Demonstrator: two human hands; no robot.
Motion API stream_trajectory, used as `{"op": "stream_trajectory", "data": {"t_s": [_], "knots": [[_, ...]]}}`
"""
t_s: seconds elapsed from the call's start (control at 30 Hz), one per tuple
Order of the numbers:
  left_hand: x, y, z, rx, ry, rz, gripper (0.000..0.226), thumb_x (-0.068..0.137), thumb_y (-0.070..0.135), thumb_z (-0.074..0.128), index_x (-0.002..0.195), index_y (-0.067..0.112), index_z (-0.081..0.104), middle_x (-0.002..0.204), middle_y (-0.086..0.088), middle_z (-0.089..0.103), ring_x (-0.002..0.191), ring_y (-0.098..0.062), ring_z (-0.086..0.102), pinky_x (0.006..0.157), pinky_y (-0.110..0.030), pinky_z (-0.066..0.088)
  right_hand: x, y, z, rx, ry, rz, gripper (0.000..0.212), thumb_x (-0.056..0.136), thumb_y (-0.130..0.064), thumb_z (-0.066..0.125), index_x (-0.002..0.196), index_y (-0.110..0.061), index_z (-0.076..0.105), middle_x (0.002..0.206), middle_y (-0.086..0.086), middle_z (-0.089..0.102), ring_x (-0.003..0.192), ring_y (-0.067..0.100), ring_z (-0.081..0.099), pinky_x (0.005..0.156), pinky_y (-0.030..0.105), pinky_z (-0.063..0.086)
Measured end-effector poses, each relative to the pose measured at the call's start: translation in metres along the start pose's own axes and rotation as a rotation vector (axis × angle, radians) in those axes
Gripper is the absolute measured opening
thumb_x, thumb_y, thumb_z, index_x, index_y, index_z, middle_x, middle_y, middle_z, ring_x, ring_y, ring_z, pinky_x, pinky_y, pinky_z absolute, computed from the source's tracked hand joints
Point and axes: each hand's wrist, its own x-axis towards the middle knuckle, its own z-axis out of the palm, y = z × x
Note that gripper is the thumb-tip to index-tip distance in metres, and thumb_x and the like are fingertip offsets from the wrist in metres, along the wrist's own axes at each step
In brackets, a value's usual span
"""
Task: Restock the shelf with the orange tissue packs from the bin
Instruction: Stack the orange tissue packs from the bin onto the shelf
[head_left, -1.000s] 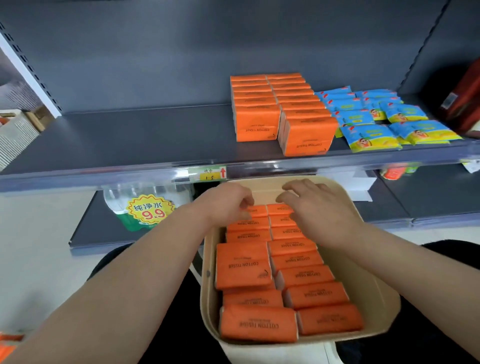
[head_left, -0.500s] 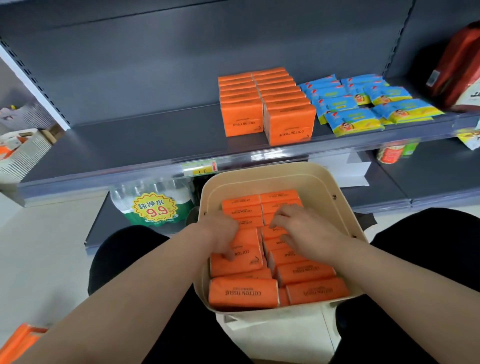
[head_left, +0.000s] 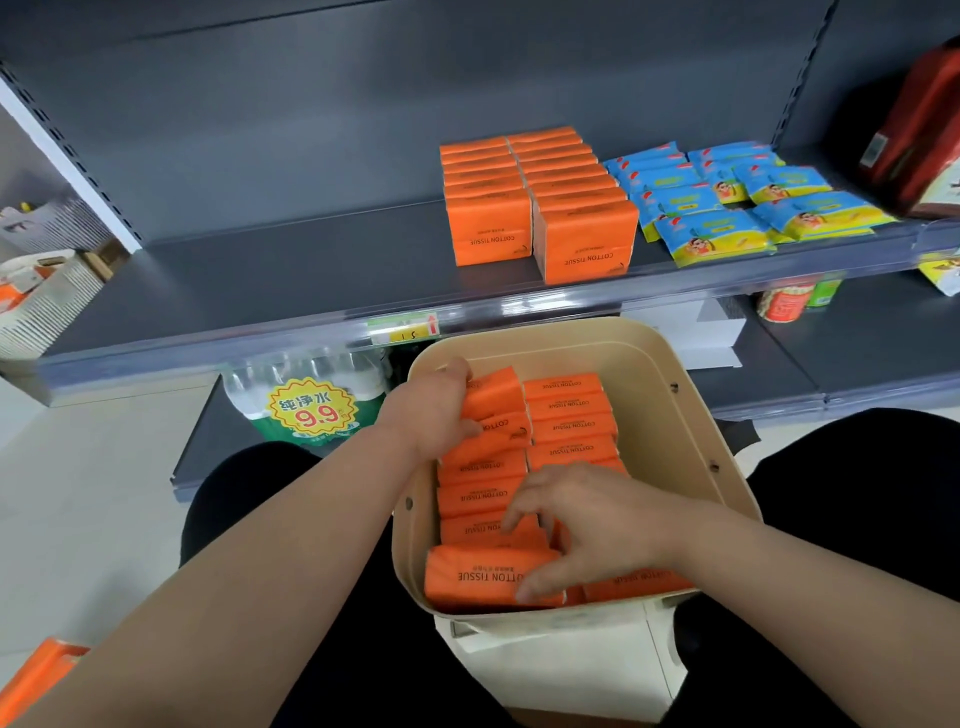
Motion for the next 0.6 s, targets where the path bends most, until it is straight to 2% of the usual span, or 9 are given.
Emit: {"op": "stream_trajectory", "data": {"t_s": [0.1, 0.2, 0.27, 0.33, 0.47, 0.6], "knots": [[-0.001, -0.001, 0.002, 0.01, 0.029, 0.019, 0.058, 0.082, 0.038, 0.069, 0.127, 0.017, 0.04, 0.119, -0.005, 0.059, 0.105, -0.025, 0.059, 0.083, -0.04, 0.05, 0.005, -0.002, 0.002, 0.036, -0.035, 0.013, 0.049, 0.081, -0.056, 0.062, 0.124, -0.033, 0.056, 0.121, -0.014, 0.058, 0.09, -0.005, 0.044, 0.081, 0.02, 0.038], [-0.001, -0.004, 0.003, 0.002, 0.056, 0.026, 0.057, 0.082, 0.038, 0.069, 0.127, 0.016, 0.041, 0.118, -0.005, 0.059, 0.106, -0.025, 0.058, 0.083, -0.04, 0.05, 0.008, 0.007, -0.002, 0.1, -0.007, 0.107, 0.039, 0.094, -0.042, 0.047, 0.133, -0.033, 0.049, 0.129, -0.011, 0.058, 0.112, 0.008, 0.054, 0.096, 0.026, 0.041], [-0.001, -0.006, 0.004, -0.01, 0.079, 0.027, 0.053, 0.082, 0.038, 0.068, 0.123, 0.015, 0.043, 0.116, -0.006, 0.058, 0.105, -0.025, 0.057, 0.083, -0.039, 0.049, 0.009, 0.01, -0.002, 0.099, -0.031, 0.156, 0.047, 0.093, -0.05, 0.047, 0.137, -0.034, 0.044, 0.132, -0.01, 0.056, 0.117, 0.012, 0.052, 0.099, 0.031, 0.042], [-0.002, -0.009, 0.004, -0.028, 0.097, 0.015, 0.047, 0.084, 0.037, 0.066, 0.12, 0.014, 0.046, 0.114, -0.006, 0.057, 0.104, -0.025, 0.056, 0.081, -0.038, 0.047, 0.012, 0.009, 0.0, 0.033, -0.065, 0.163, 0.056, 0.088, -0.054, 0.055, 0.138, -0.033, 0.042, 0.131, -0.01, 0.055, 0.116, 0.012, 0.052, 0.097, 0.03, 0.043], [-0.003, -0.012, 0.008, -0.093, 0.122, -0.006, 0.042, 0.088, 0.034, 0.061, 0.122, 0.014, 0.048, 0.116, -0.007, 0.056, 0.105, -0.025, 0.054, 0.08, -0.037, 0.047, 0.017, 0.011, -0.005, 0.051, 0.012, 0.178, 0.046, 0.084, -0.037, 0.064, 0.128, -0.031, 0.051, 0.124, -0.01, 0.059, 0.11, 0.012, 0.055, 0.093, 0.031, 0.045], [-0.006, -0.014, 0.012, -0.206, 0.131, -0.024, 0.042, 0.089, 0.027, 0.059, 0.127, 0.015, 0.046, 0.12, -0.006, 0.053, 0.112, -0.025, 0.05, 0.088, -0.038, 0.046, 0.012, 0.029, -0.035, 0.016, 0.163, 0.276, 0.045, 0.08, -0.025, 0.066, 0.122, -0.029, 0.053, 0.12, -0.011, 0.058, 0.106, 0.01, 0.055, 0.09, 0.028, 0.045]]}}
